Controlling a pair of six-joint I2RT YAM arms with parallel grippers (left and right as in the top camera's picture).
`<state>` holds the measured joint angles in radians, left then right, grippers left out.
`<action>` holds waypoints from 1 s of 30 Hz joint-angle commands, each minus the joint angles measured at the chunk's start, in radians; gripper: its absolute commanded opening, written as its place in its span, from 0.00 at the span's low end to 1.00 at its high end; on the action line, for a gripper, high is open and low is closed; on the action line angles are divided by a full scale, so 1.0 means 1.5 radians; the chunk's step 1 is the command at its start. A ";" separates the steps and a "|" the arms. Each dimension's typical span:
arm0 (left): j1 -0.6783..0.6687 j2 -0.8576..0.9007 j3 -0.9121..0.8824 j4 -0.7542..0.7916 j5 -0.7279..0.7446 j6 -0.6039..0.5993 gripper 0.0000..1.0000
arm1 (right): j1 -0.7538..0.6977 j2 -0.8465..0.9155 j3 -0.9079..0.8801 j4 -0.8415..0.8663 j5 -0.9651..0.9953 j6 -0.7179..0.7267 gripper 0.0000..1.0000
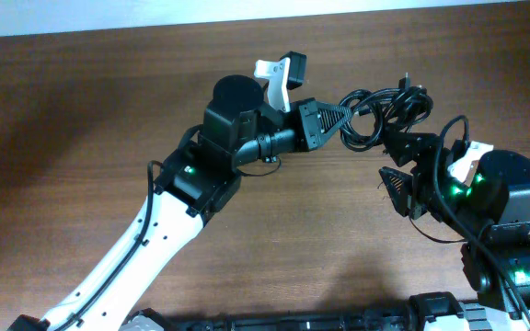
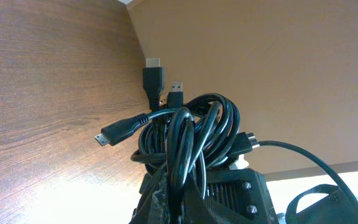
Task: Untangle cables
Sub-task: 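Move the right gripper toward the hanging cables and grasp them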
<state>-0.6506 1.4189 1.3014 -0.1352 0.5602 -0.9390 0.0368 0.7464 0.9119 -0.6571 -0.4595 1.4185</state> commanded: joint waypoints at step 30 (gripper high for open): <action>-0.067 -0.017 0.009 0.173 -0.047 0.009 0.00 | -0.003 0.025 0.008 0.020 -0.136 -0.239 0.47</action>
<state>-0.7555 1.4128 1.2976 0.0776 0.4973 -0.9356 0.0265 0.7845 0.9150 -0.6151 -0.5880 1.2148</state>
